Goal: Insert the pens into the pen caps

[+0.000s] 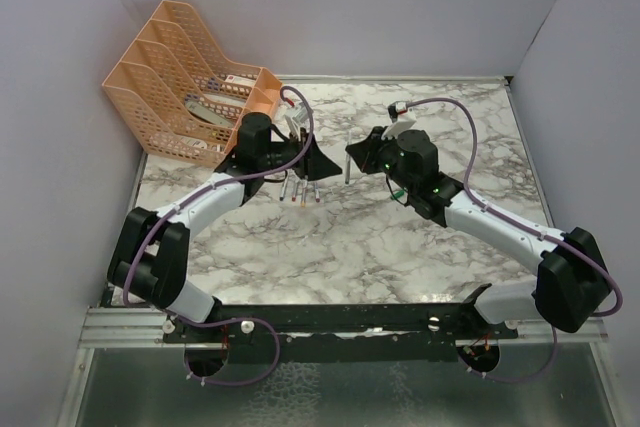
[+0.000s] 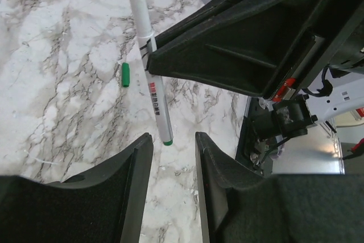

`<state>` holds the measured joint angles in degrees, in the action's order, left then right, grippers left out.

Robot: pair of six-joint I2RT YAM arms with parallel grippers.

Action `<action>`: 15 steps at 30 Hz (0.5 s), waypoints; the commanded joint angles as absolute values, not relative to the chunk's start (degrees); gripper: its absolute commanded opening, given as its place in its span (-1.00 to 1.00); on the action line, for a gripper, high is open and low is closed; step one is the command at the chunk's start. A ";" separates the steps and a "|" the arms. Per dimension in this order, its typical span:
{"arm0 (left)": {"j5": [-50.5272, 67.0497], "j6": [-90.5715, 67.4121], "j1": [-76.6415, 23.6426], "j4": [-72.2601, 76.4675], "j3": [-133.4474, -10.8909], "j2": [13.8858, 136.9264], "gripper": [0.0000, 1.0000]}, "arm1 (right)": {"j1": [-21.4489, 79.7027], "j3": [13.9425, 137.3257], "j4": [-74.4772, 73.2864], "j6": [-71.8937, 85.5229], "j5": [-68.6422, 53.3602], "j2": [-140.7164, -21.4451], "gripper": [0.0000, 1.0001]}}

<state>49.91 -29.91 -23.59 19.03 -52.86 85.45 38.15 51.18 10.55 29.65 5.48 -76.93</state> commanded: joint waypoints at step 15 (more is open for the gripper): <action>48.04 -31.81 -27.46 21.67 -56.54 90.49 -0.10 | 38.23 51.18 14.41 31.52 -0.06 -75.68 -0.98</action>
